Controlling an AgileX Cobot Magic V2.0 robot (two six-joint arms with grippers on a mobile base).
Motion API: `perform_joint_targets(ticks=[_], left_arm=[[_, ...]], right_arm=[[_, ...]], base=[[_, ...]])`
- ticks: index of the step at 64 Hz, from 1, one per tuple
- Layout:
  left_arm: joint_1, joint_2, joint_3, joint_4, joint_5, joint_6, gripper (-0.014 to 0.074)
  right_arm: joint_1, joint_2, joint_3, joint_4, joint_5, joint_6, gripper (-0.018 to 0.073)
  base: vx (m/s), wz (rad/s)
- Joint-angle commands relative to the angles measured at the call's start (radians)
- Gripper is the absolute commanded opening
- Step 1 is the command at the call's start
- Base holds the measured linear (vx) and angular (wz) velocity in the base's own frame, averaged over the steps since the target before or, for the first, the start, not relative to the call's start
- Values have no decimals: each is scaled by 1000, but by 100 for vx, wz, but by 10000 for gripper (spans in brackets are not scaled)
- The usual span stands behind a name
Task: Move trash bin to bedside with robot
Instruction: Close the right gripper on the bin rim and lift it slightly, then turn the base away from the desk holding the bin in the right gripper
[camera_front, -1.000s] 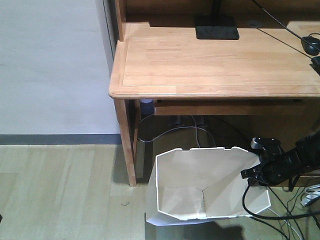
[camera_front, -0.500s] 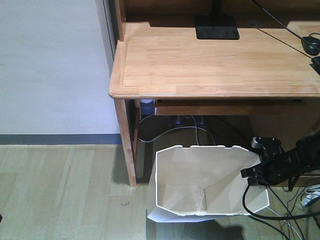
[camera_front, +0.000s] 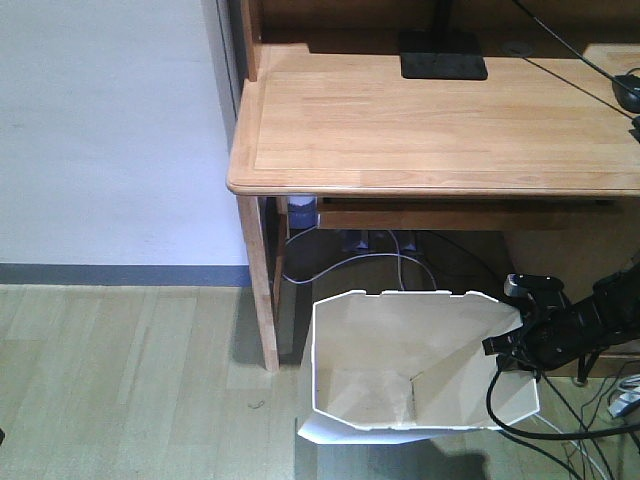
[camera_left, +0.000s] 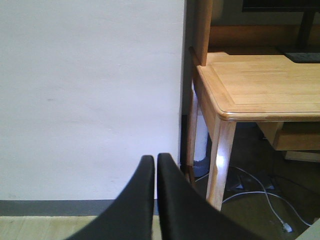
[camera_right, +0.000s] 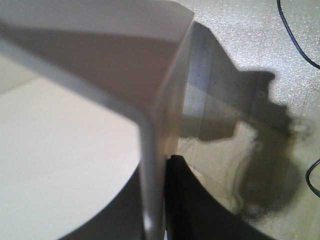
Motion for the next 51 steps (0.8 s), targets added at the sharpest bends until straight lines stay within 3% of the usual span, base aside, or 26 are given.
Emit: perform_joint_targets(ticks=[1,22,51], left_arm=[[-2,-14,19,-3,-69,-4,-6],[-2,-14,19,-3,-69,-4,-6],[-2,-14,19,-3,-69,-4,-6]], right_arm=[[-2,-76,-10,39,187,1,-5],[-2,-76,-10,39,188,1,-5],[-2,-76,-10,39,193,1,-5]], base=[[-3,11],[-5,22],[-5,46]])
